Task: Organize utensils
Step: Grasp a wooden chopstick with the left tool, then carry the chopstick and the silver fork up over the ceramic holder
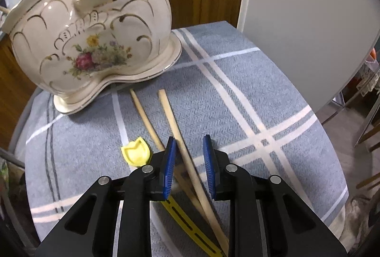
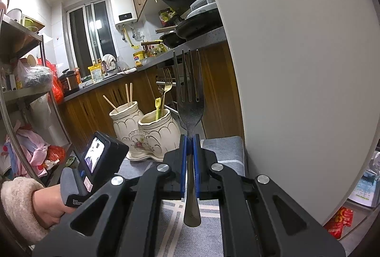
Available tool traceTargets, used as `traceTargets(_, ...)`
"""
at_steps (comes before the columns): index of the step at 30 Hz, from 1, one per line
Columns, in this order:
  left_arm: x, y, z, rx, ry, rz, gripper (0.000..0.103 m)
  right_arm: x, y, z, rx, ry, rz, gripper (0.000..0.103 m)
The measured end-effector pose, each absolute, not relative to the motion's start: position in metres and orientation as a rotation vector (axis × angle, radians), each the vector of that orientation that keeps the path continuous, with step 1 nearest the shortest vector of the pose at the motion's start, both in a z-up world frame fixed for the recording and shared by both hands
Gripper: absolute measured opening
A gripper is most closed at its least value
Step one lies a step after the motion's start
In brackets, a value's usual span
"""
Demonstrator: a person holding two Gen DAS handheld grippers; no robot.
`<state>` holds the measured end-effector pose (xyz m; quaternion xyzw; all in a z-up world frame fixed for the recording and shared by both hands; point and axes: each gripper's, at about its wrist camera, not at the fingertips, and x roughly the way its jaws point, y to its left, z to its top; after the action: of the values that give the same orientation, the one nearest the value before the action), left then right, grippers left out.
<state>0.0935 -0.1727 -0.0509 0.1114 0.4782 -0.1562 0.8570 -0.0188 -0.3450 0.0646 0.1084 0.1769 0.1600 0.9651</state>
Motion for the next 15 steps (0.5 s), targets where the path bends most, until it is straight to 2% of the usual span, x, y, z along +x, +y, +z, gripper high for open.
traceTargets(2, 0.097, -0.173, -0.052, 0.231, 1.006, -0.315, 0.024, -0.018, -0.344, 0.065, 0.22, 0.364, 0.325, 0.005)
traceTargets(4, 0.101, -0.175, -0.053, 0.246, 0.994, -0.305, 0.011, -0.019, -0.343, 0.066, 0.218, 0.363, 0.327, 0.005)
traceTargets(9, 0.105, -0.177, -0.056, 0.231, 0.969, -0.333, 0.006, -0.02, -0.343, 0.068, 0.207, 0.357, 0.322, 0.005)
traceTargets(15, 0.088, -0.169, -0.033, 0.199, 0.863, -0.398, 0.006, -0.012, -0.339, 0.068, 0.202, 0.365, 0.315, 0.005)
